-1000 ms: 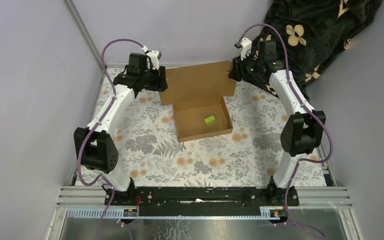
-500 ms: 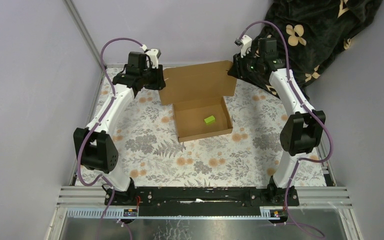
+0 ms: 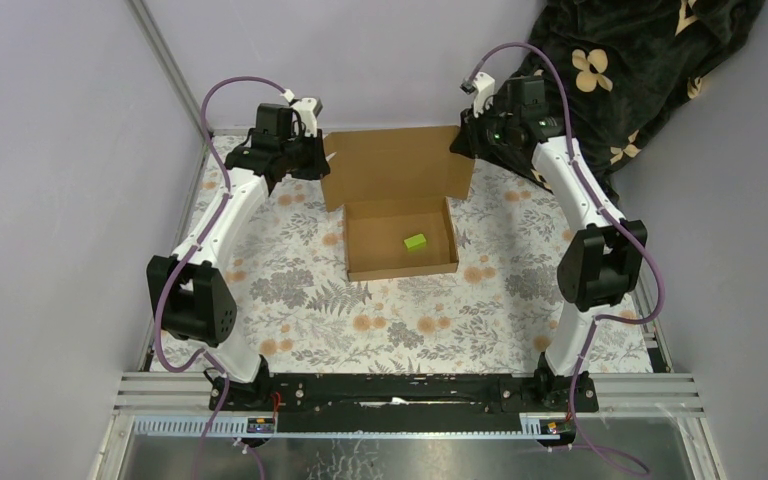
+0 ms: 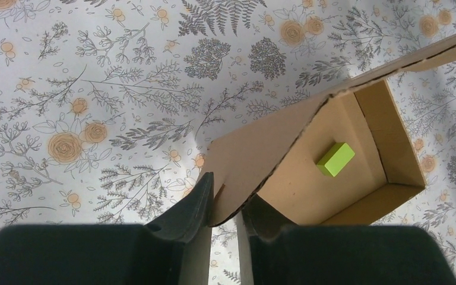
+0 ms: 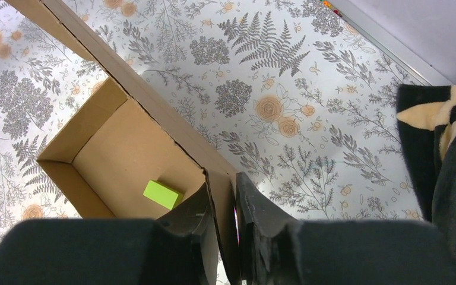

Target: Fold the paper box

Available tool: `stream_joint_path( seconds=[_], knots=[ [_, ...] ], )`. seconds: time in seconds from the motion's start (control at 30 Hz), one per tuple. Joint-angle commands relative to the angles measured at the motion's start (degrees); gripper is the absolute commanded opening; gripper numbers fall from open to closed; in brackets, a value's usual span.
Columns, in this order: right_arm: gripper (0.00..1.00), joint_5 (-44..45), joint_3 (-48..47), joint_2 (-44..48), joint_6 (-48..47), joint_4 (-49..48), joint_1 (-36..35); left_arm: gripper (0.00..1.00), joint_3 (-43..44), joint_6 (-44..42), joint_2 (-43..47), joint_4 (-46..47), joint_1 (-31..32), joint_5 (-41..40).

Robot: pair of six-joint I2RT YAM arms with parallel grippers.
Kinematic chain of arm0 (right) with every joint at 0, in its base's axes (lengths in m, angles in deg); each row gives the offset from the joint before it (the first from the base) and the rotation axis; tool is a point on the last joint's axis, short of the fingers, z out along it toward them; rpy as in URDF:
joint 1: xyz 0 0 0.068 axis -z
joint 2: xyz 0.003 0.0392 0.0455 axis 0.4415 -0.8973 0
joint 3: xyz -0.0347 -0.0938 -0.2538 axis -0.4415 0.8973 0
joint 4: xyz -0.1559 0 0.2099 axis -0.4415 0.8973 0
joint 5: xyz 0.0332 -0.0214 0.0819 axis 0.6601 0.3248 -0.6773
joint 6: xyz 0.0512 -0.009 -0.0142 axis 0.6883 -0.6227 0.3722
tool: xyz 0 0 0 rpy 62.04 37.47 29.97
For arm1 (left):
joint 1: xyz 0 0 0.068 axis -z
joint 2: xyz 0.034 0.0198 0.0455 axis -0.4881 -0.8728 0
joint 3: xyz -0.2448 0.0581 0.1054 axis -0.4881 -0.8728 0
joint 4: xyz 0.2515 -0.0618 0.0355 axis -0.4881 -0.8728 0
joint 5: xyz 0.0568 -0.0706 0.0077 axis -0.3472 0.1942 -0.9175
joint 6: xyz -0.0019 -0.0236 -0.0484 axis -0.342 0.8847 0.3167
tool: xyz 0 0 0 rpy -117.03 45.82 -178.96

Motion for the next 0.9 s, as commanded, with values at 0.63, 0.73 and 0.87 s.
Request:
stream_joint_path(
  seconds=[0.63,0.73,0.87],
  knots=[
    [0.3,11.24,1.84,5.3,0.48,3.39,-2.46,0.23,-0.82,2.54,2.68,3.63,-0.2,0.98],
    [0.26,11.25,1.96,5.5,0.71,3.38,-2.46,0.23,-0.72,2.79,2.58,3.87,-0.26,1.21],
    [0.23,10.95,2.3,5.85,0.92,3.12,-2.46,0.23,-0.68,2.8,2.38,3.95,-0.18,1.24]
  ],
)
